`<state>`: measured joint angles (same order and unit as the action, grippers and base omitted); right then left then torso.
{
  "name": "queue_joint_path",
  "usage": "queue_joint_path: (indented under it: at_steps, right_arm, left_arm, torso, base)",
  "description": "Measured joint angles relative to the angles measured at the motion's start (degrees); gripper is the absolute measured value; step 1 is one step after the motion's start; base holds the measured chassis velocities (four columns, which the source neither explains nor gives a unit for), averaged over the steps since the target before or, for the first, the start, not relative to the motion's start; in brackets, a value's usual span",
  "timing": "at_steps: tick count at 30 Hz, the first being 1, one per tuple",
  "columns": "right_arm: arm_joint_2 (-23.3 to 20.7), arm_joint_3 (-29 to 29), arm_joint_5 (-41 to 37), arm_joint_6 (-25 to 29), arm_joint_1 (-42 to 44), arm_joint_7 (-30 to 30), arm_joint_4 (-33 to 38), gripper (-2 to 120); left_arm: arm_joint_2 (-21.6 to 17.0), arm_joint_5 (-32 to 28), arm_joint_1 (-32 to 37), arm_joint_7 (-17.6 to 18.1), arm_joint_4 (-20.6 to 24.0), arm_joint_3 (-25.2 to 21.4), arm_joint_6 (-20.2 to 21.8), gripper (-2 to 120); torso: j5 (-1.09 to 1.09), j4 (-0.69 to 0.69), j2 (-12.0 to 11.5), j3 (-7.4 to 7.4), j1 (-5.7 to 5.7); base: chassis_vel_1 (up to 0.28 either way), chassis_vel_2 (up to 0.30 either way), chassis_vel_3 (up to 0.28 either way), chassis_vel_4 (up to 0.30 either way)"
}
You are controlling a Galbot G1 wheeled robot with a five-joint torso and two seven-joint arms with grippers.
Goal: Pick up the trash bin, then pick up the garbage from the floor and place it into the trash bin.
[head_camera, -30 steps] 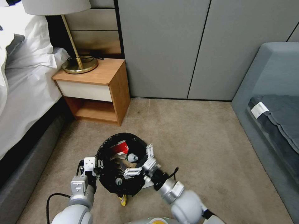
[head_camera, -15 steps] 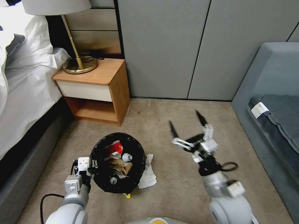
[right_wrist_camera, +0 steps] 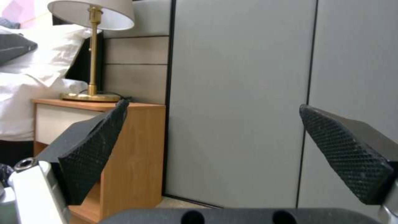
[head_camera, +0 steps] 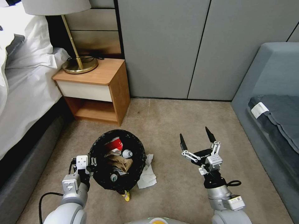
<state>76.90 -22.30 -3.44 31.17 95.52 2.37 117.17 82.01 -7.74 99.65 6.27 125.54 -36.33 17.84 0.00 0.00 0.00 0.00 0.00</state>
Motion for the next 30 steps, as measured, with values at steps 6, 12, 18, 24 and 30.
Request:
queue_joint_path:
  at_steps: [6,12,18,24,30]
  right_arm:
    - [-0.11,0.08,0.05,-0.1,-0.17,0.01,-0.11,100]
    - [-0.01,0.07,0.18,-0.12,-0.06,0.09,-0.34,100]
    - [0.04,0.16,0.37,-0.12,-0.04,0.16,-0.7,100]
    - [0.07,0.38,0.48,-0.24,-0.18,0.29,-0.94,100]
    - [0.06,0.53,0.52,-0.32,-0.39,0.37,-1.33,100]
  left_arm:
    - [0.1,0.08,0.0,0.06,0.5,0.1,0.15,0]
    - [0.1,0.11,-0.04,0.11,0.82,0.15,0.26,0]
    - [0.08,0.07,0.02,0.13,0.9,0.05,0.27,0]
    - [0.07,0.02,0.07,0.17,0.96,-0.15,0.28,0]
    - [0.1,0.01,-0.09,0.22,0.95,-0.15,0.28,0]
  torso:
    - [0.0,0.0,0.0,0.0,0.0]
    - [0.0,0.0,0.0,0.0,0.0]
    - [0.0,0.0,0.0,0.0,0.0]
    - [0.0,0.0,0.0,0.0,0.0]
    - [0.0,0.01,0.0,0.0,0.0]
  base:
    - [0.0,0.0,0.0,0.0]
    - [0.045,0.051,0.047,0.047]
    - [0.093,0.085,0.098,0.092]
    - [0.117,0.104,0.109,0.11]
    - [0.118,0.135,0.116,0.118]
